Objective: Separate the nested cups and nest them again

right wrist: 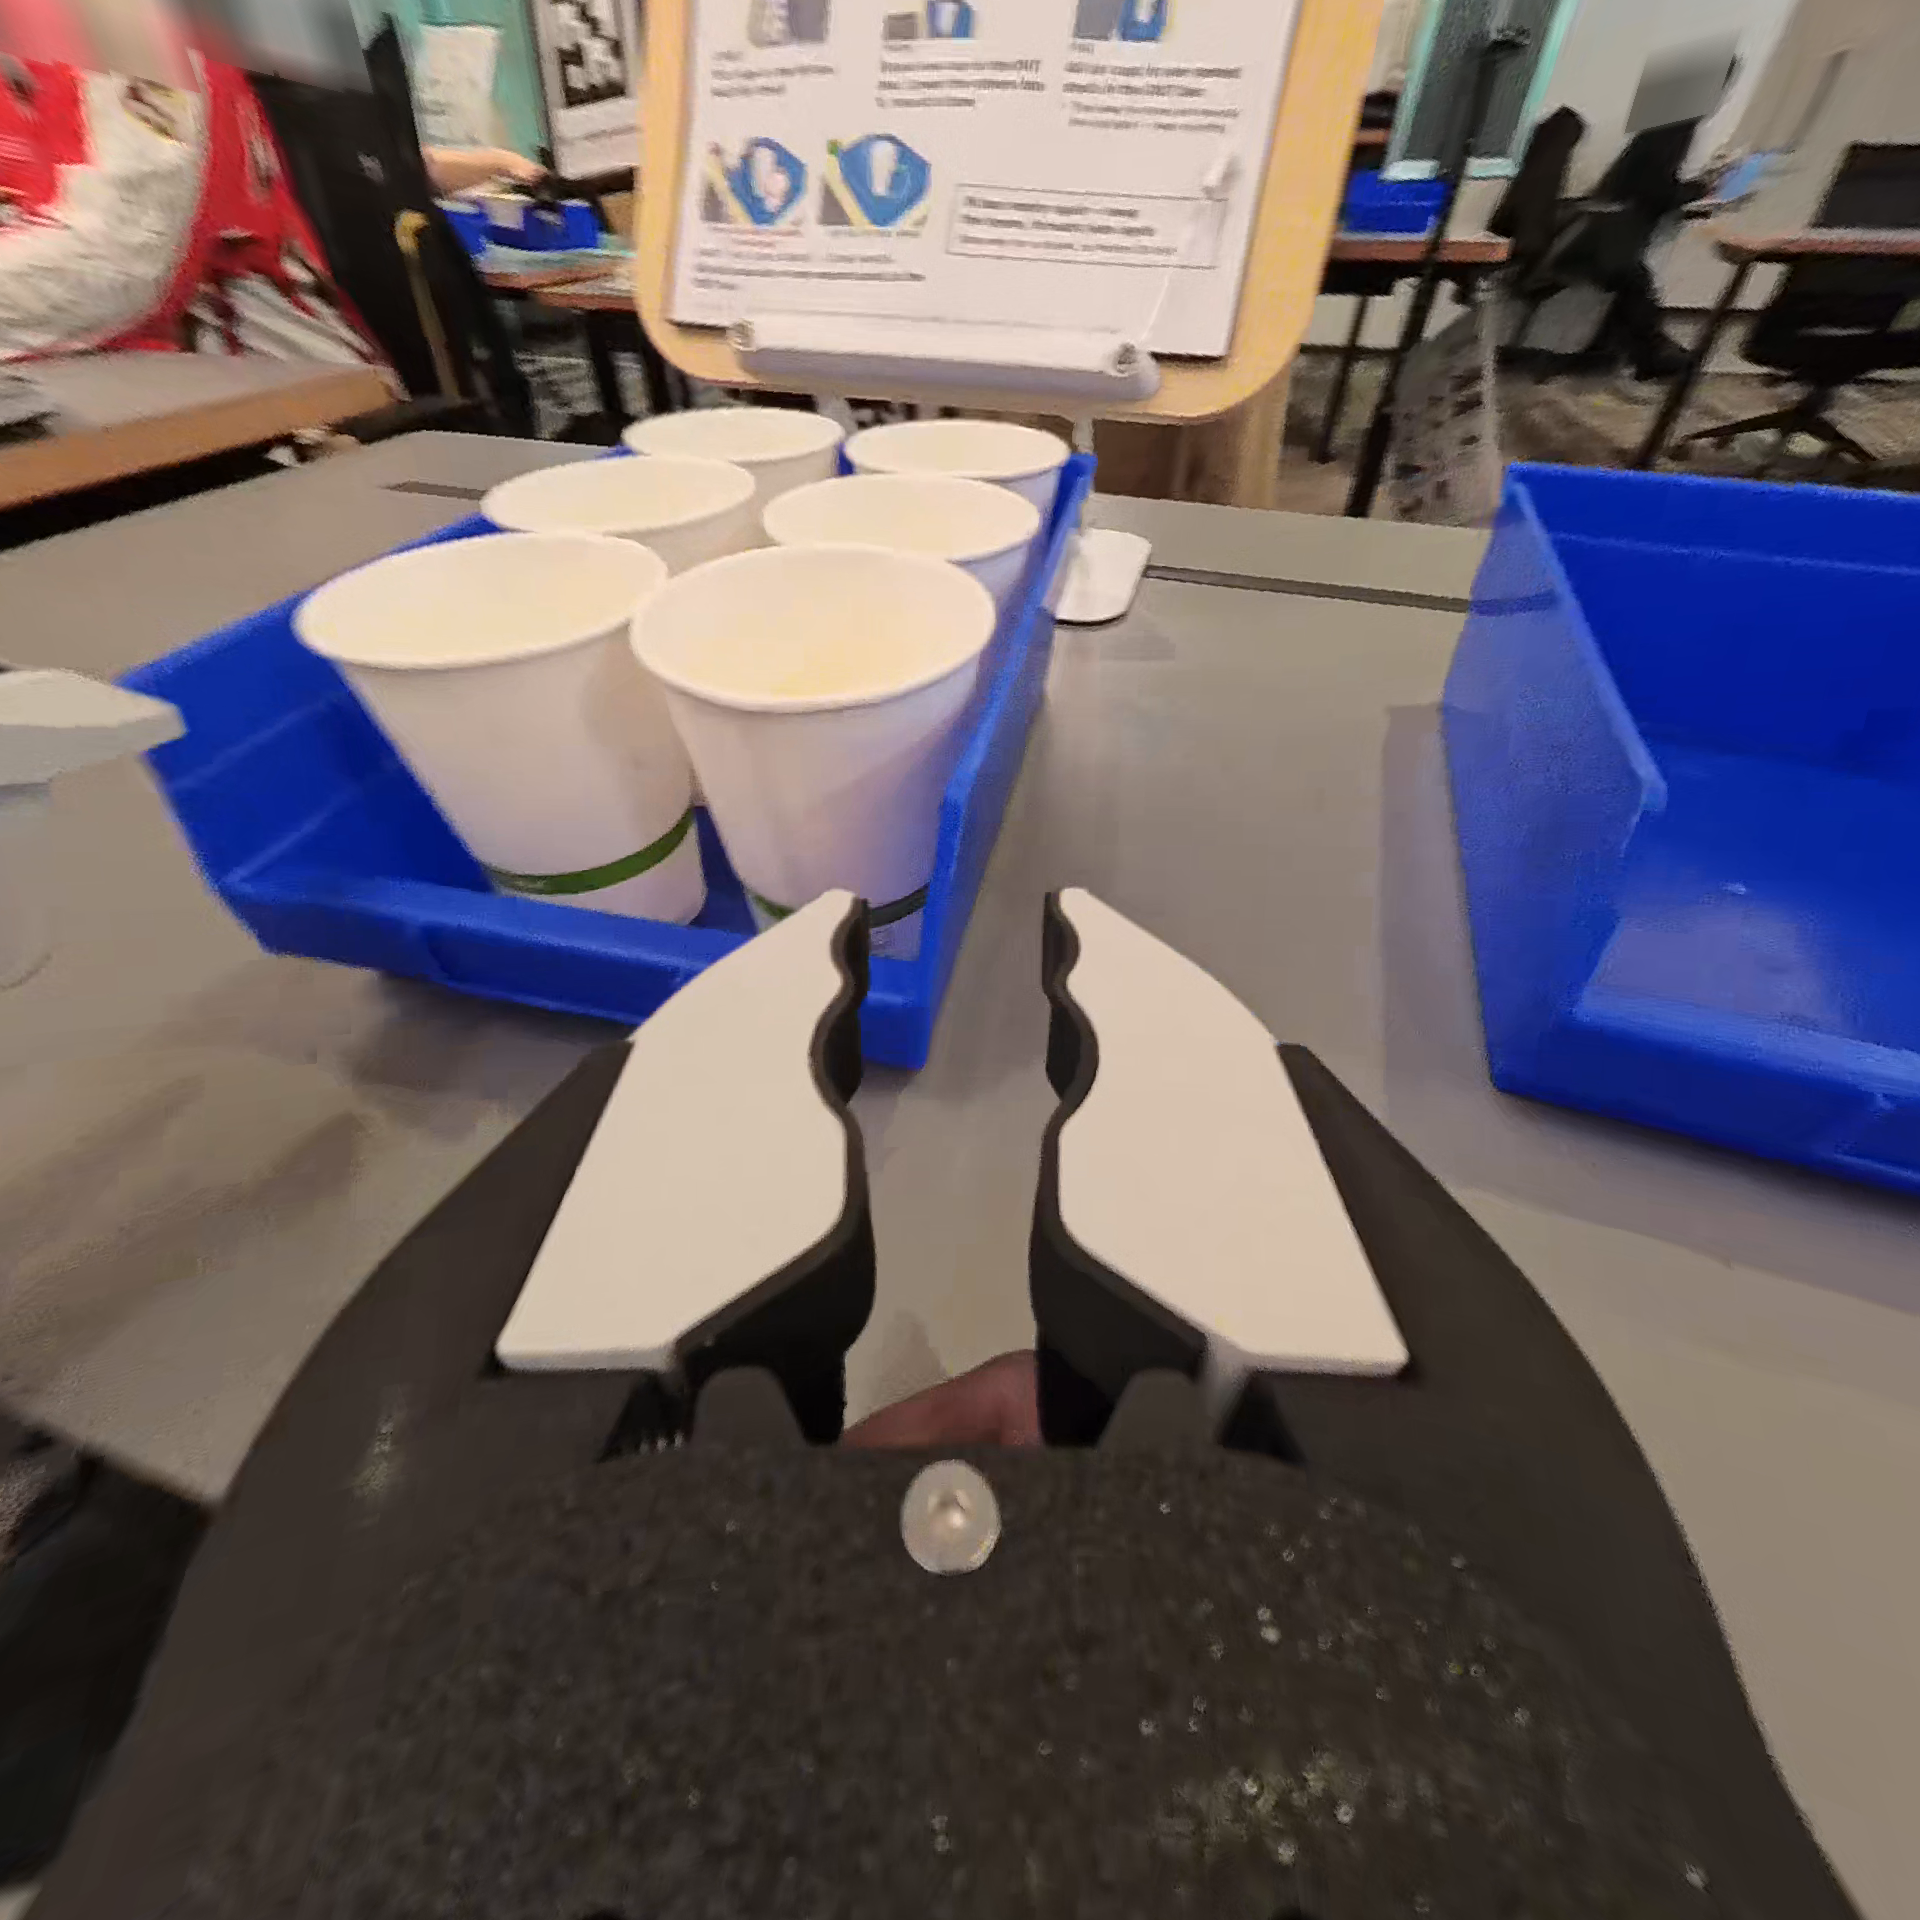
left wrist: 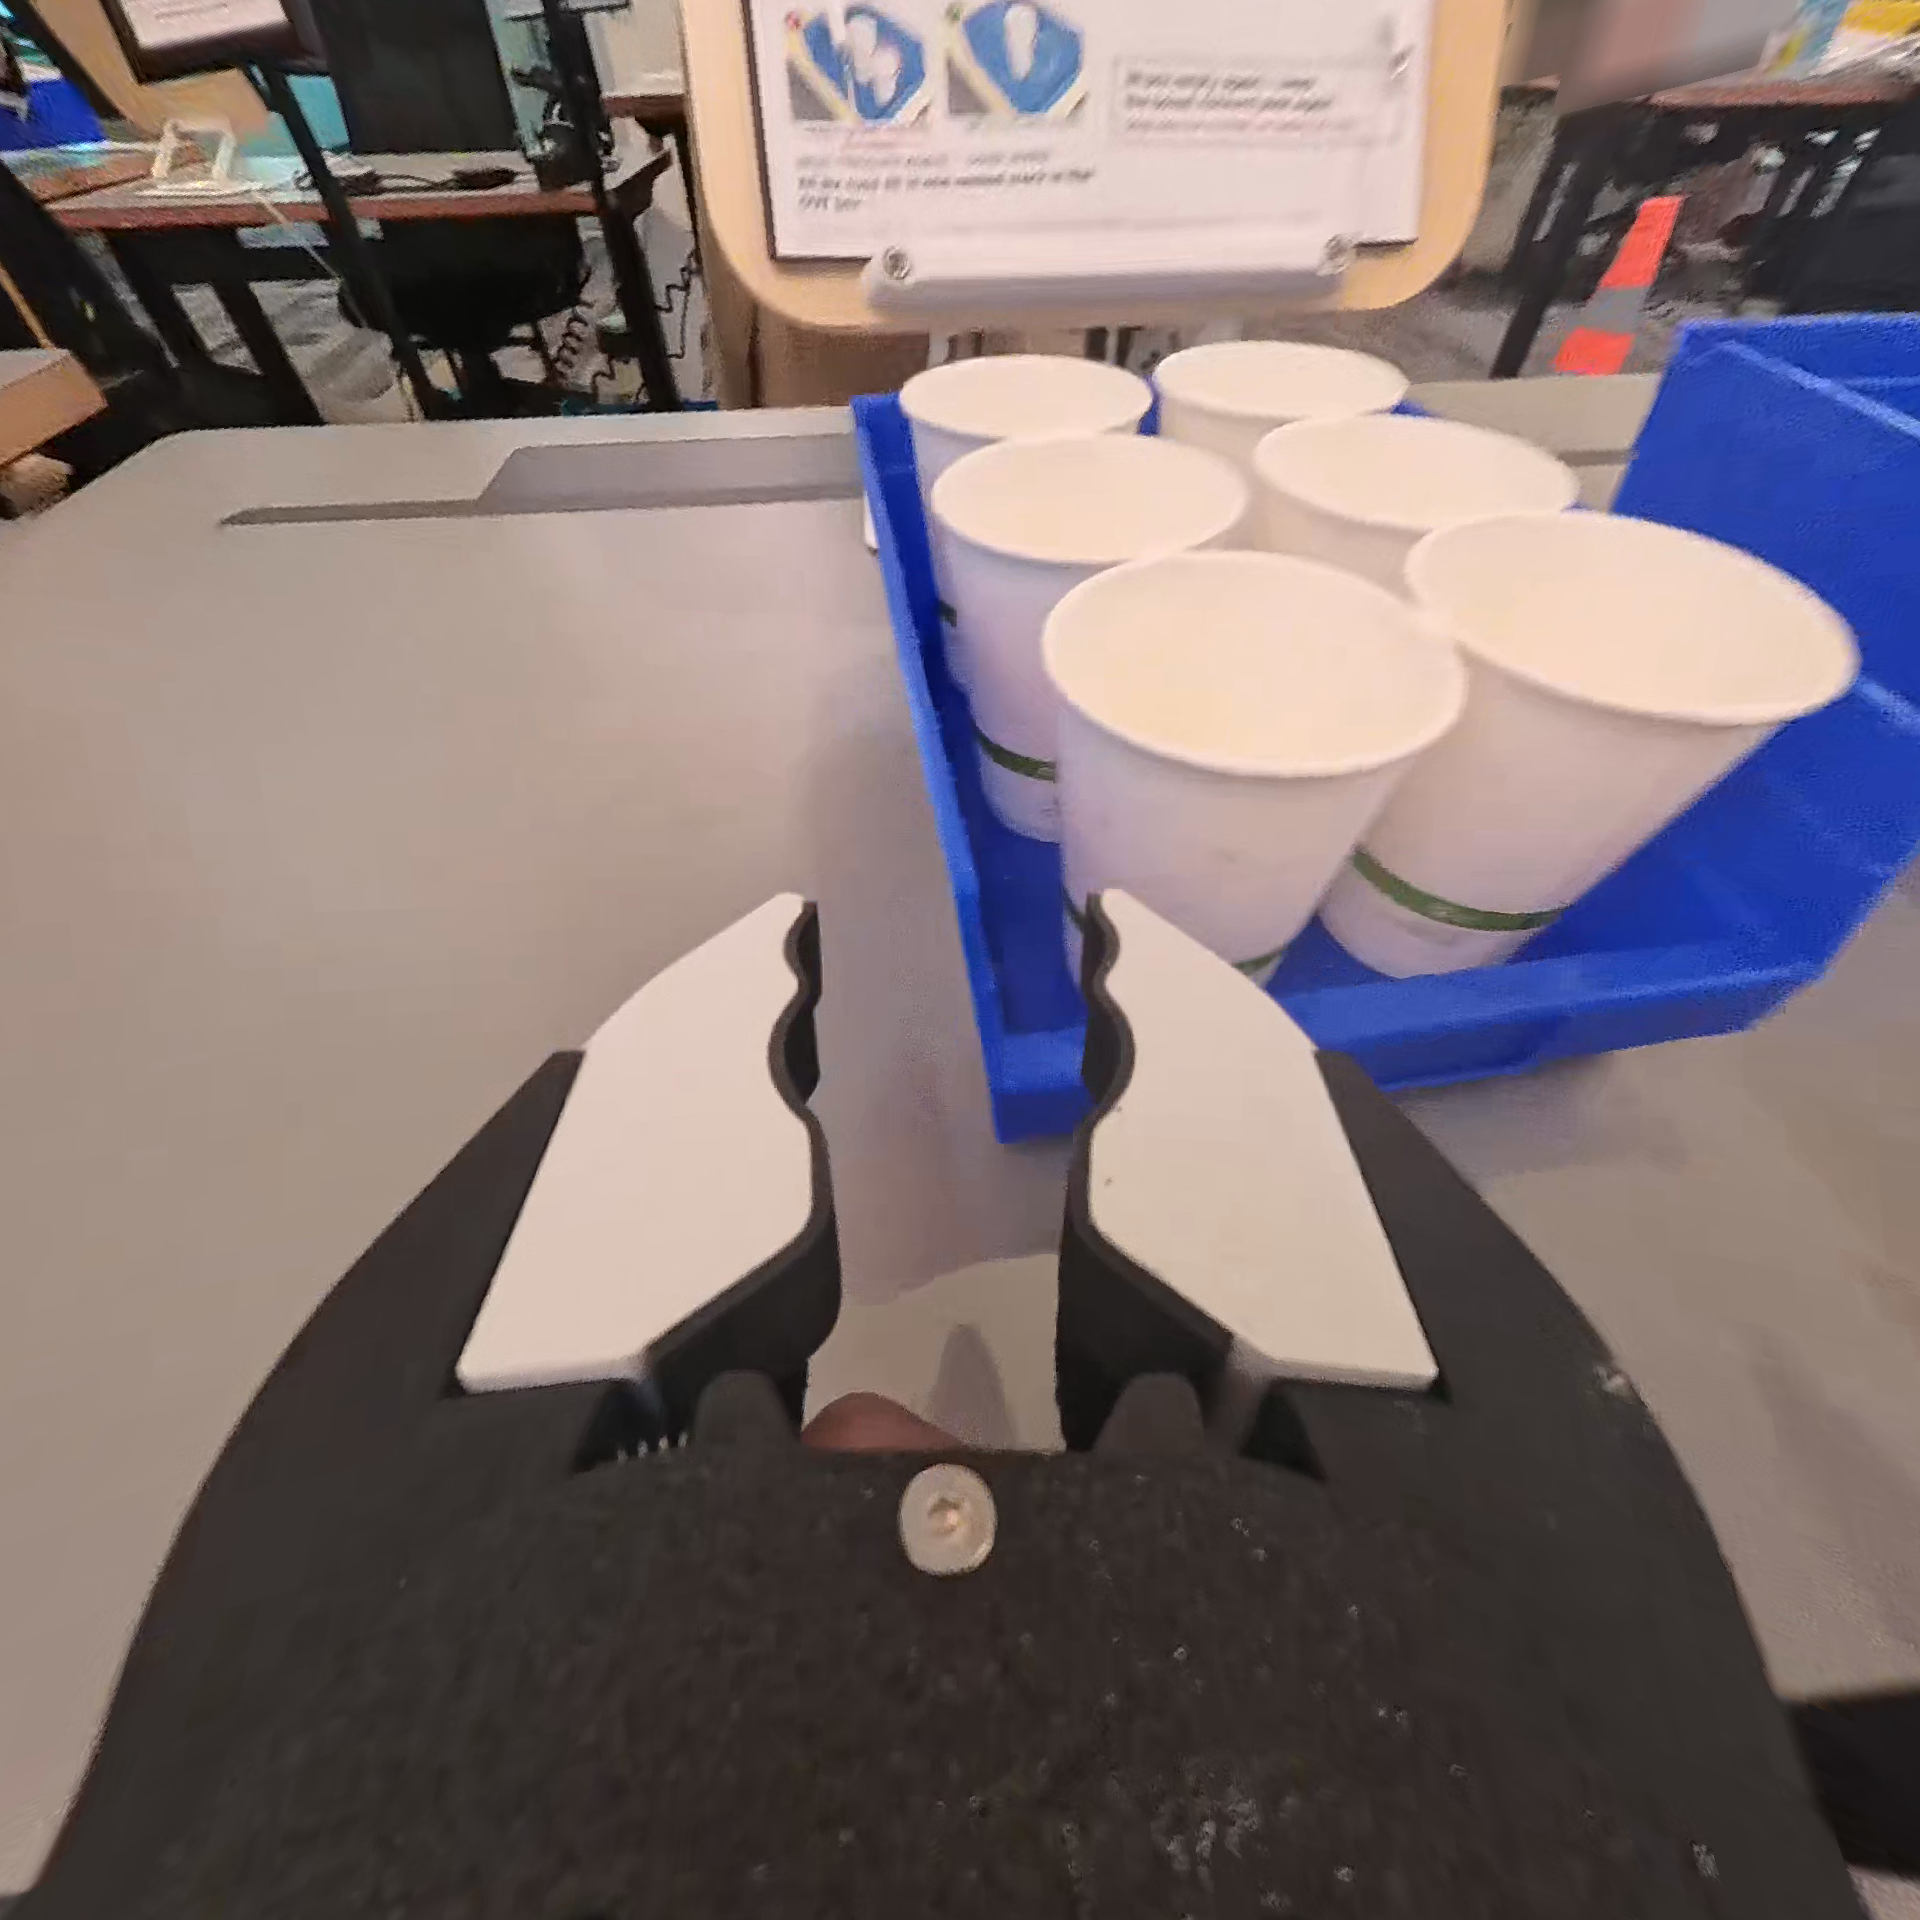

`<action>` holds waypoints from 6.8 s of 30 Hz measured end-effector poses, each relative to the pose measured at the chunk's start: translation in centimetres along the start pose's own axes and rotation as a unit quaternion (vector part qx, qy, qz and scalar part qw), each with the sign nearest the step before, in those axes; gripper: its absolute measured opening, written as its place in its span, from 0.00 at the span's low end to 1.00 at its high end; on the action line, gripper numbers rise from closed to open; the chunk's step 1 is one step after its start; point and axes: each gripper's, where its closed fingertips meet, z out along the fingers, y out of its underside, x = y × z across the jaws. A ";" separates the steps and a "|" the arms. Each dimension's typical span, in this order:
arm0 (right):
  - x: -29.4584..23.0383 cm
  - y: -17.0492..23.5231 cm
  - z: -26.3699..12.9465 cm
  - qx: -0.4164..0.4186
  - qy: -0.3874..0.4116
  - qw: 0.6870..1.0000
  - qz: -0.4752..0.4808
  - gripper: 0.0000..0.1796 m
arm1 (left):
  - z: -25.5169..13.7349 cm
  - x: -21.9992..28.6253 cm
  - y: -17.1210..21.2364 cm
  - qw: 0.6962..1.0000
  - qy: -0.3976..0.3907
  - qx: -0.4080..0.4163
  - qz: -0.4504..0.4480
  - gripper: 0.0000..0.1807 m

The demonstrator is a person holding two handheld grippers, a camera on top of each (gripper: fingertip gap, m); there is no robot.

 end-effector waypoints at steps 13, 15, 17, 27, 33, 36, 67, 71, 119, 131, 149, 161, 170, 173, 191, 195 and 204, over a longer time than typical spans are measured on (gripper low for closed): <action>-0.7 1.5 6.7 -0.056 0.069 0.993 0.076 0.02 | 5.3 -0.3 2.8 0.997 -0.009 -0.075 -0.023 0.01; -1.7 0.6 6.3 -0.022 0.093 0.992 0.082 0.02 | 4.8 -1.0 2.5 0.997 0.000 -0.073 -0.030 0.01; -3.9 -0.1 6.4 -0.003 0.099 0.992 0.082 0.02 | 4.2 -2.8 2.3 0.996 0.000 -0.077 -0.034 0.01; -19.3 -2.5 11.1 0.011 0.042 0.997 0.068 0.02 | 1.8 -18.8 0.5 0.998 -0.047 -0.039 -0.021 0.01; -26.4 -2.8 14.1 -0.003 0.039 0.997 0.070 0.02 | 1.3 -26.9 0.1 0.997 -0.068 -0.041 -0.013 0.01; -28.6 -2.4 15.1 -0.013 0.039 0.998 0.054 0.02 | 2.1 -29.4 0.9 0.998 -0.047 -0.046 -0.019 0.01; 15.4 -7.6 -6.8 0.094 0.089 0.992 -0.008 0.19 | -4.1 9.5 -9.3 0.981 0.175 0.064 0.046 0.27; 28.4 -2.5 -7.9 0.024 0.176 0.984 0.029 0.18 | 0.3 24.3 -9.1 0.977 0.173 0.106 0.065 0.21; 3.9 -1.3 -5.0 0.013 -0.148 0.986 0.069 0.23 | -3.3 0.7 -1.6 0.996 0.078 0.030 -0.041 0.35; 0.4 1.7 -5.3 -0.009 -0.141 0.990 -0.004 0.32 | -4.0 -2.7 2.9 0.997 0.055 0.024 -0.056 0.34; 1.9 3.3 -4.8 -0.031 -0.127 0.991 -0.027 0.27 | -0.9 -10.9 1.6 0.998 0.015 -0.005 -0.055 0.38; 2.0 3.7 -4.4 -0.037 -0.132 0.991 -0.011 0.24 | 4.7 -16.3 0.3 0.999 -0.001 -0.033 -0.002 0.38; 1.8 3.6 -4.6 -0.038 -0.138 0.990 -0.014 0.23 | 7.0 -15.9 -0.5 0.998 0.048 -0.040 0.001 0.43; 1.7 3.9 -4.5 -0.044 -0.142 0.989 -0.014 0.23 | 7.8 -15.4 -0.3 0.998 0.054 -0.045 -0.006 0.44; 0.6 2.0 -5.0 -0.018 -0.234 0.971 0.038 0.24 | -1.2 -15.6 -6.6 0.978 0.201 0.039 0.022 0.43; -2.1 -1.2 -6.1 0.056 -0.351 0.935 -0.021 0.27 | -2.6 -11.1 -8.1 0.943 0.327 0.021 0.050 0.43; -5.6 -6.8 -2.4 0.017 -0.459 0.881 -0.114 0.44 | -2.9 4.9 -7.7 0.832 0.538 -0.040 0.130 0.43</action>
